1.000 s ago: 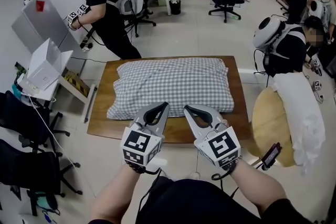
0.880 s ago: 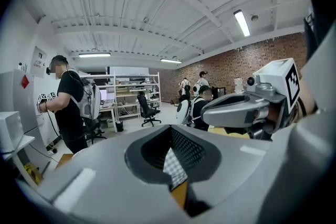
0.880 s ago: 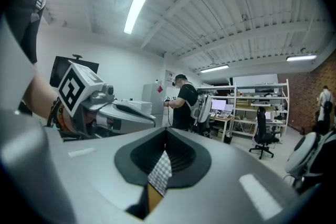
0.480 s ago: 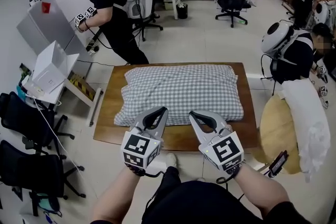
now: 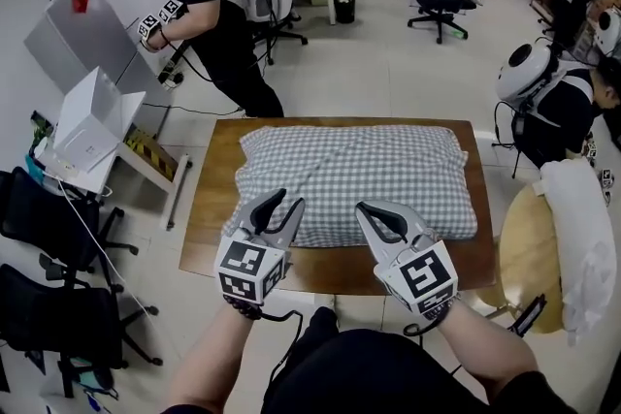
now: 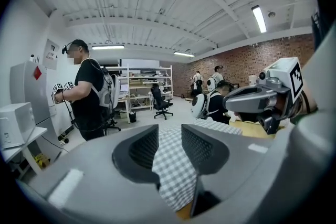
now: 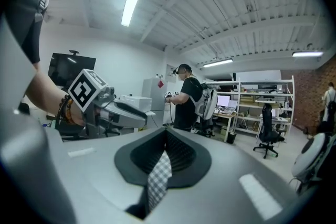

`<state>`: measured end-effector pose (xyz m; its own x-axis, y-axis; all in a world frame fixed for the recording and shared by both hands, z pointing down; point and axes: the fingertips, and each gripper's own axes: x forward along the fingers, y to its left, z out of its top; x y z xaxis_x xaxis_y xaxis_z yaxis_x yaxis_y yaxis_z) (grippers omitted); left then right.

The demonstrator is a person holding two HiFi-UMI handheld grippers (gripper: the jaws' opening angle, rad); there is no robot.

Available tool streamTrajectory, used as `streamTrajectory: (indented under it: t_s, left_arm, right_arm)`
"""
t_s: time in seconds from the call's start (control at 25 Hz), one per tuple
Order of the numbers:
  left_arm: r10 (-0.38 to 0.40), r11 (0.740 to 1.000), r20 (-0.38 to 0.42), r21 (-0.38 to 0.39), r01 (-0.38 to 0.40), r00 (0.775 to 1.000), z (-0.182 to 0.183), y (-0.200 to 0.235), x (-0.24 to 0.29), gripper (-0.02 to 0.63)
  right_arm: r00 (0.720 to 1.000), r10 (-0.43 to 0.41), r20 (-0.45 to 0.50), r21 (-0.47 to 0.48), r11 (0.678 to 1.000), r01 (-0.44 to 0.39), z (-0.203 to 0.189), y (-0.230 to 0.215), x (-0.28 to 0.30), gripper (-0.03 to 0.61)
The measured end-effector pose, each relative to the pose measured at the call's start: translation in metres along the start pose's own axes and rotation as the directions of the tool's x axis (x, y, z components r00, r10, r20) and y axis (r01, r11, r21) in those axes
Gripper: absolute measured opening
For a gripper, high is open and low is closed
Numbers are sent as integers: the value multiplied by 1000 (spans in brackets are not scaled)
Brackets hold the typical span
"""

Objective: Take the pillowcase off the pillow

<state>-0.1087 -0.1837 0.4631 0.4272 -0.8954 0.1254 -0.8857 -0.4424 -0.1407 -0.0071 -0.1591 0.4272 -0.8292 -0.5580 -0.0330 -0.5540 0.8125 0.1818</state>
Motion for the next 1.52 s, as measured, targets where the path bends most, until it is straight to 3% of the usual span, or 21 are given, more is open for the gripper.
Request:
streamTrajectory:
  t_s: [0.16, 0.32, 0.68, 0.96, 1.16, 1.32, 1.52]
  left_arm:
    - [16, 999, -30, -36, -17, 999, -15, 59, 12, 174]
    - [45, 991, -73, -121, -54, 996, -37, 126, 24, 221]
    - [58, 950, -200, -291, -115, 978, -126, 231, 36, 314]
    - [-47, 836, -207, -544, -75, 977, -186, 281, 52, 356]
    - [-147, 692, -153, -722, -10, 977, -211, 311, 70, 401]
    - [-215, 637, -93, -768, 68, 972, -215, 325, 87, 413]
    - [-255, 549, -80, -833, 76, 964, -245, 332, 98, 401]
  right_arm:
    - [1000, 0, -21, 0, 1000, 0, 4, -10, 47, 2]
    - [999, 11, -48, 7, 1000, -11, 1, -22, 90, 2]
    - [996, 8, -89, 16, 1000, -7, -10, -27, 152, 2]
    - [992, -11, -122, 16, 1000, 14, -16, -27, 192, 2]
    - [987, -12, -162, 10, 1000, 14, -2, -32, 224, 2]
    - [984, -18, -180, 16, 1000, 21, -5, -38, 245, 2]
    - [980, -23, -197, 26, 999, 29, -19, -37, 258, 2]
